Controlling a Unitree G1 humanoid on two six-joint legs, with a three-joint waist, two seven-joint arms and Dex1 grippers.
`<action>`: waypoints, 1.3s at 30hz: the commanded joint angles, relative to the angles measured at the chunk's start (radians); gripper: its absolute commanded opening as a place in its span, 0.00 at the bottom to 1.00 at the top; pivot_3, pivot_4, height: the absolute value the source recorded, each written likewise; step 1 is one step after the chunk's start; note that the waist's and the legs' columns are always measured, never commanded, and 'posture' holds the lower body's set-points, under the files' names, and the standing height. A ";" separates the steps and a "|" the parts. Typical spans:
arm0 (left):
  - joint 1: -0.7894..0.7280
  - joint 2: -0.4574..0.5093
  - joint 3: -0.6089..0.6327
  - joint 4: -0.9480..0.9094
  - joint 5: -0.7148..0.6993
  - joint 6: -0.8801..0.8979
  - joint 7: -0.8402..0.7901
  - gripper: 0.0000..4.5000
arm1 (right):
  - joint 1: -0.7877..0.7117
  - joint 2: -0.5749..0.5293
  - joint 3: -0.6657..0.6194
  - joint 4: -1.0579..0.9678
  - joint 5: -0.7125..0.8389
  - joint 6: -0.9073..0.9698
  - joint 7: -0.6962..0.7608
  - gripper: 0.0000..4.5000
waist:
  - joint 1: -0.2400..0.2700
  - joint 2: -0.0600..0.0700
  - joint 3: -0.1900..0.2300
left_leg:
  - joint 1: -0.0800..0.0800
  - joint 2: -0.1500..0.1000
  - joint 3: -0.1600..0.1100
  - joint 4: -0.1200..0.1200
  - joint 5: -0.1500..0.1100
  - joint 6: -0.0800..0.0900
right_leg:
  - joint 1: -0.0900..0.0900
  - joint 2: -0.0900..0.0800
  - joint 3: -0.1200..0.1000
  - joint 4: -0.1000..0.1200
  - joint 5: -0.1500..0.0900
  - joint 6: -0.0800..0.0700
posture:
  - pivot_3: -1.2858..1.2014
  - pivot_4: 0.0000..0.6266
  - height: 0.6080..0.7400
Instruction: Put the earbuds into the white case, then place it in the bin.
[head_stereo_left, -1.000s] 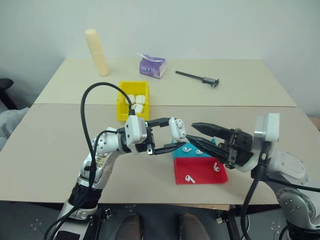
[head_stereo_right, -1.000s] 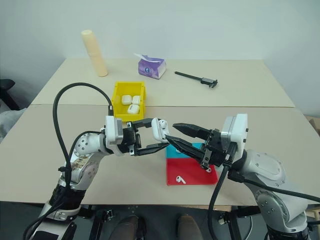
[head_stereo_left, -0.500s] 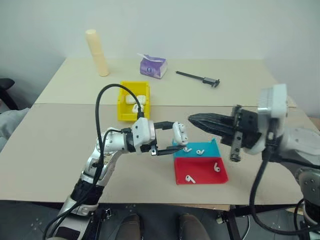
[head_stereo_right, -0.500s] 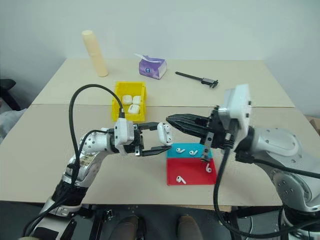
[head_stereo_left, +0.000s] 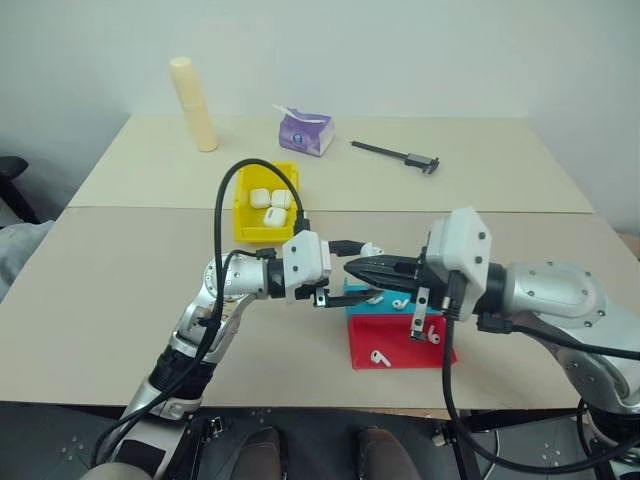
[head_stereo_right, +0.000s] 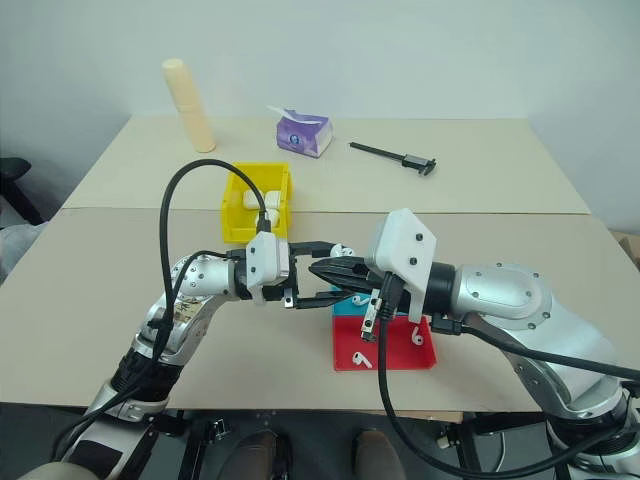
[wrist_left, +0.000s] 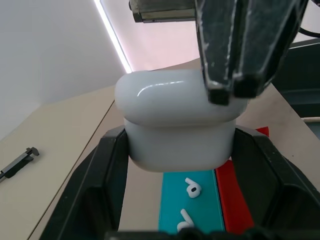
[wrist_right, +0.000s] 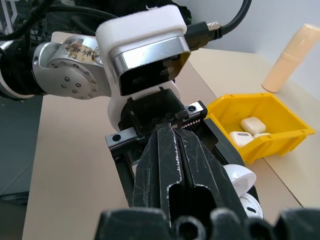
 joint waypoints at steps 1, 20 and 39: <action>-0.010 -0.006 0.021 -0.043 -0.027 -0.023 0.001 0.62 | -0.003 -0.021 0.019 -0.032 -0.078 -0.027 0.011 0.01 | 0.000 0.000 0.000 | 0.000 0.000 0.000 0.000 0.000 0.000 | 0.000 0.000 0.000 0.000 0.000 0.000 | 0.52 0.24 1.00; 0.023 -0.085 0.177 0.065 -0.057 -0.169 0.127 0.62 | 0.040 0.054 -0.203 -0.003 0.057 -0.048 0.014 0.01 | 0.002 0.000 0.000 | 0.001 0.000 0.000 0.000 0.000 0.000 | 0.001 0.000 0.000 0.000 0.000 0.000 | 0.52 0.24 1.00; -0.474 -0.153 0.248 0.939 0.411 -0.172 0.979 0.83 | 0.127 0.045 -0.148 0.064 -0.075 -0.055 0.012 0.00 | 0.020 -0.002 0.001 | -0.002 -0.002 0.004 0.000 0.000 0.001 | 0.000 -0.001 -0.003 -0.001 0.001 0.001 | 0.52 0.24 1.00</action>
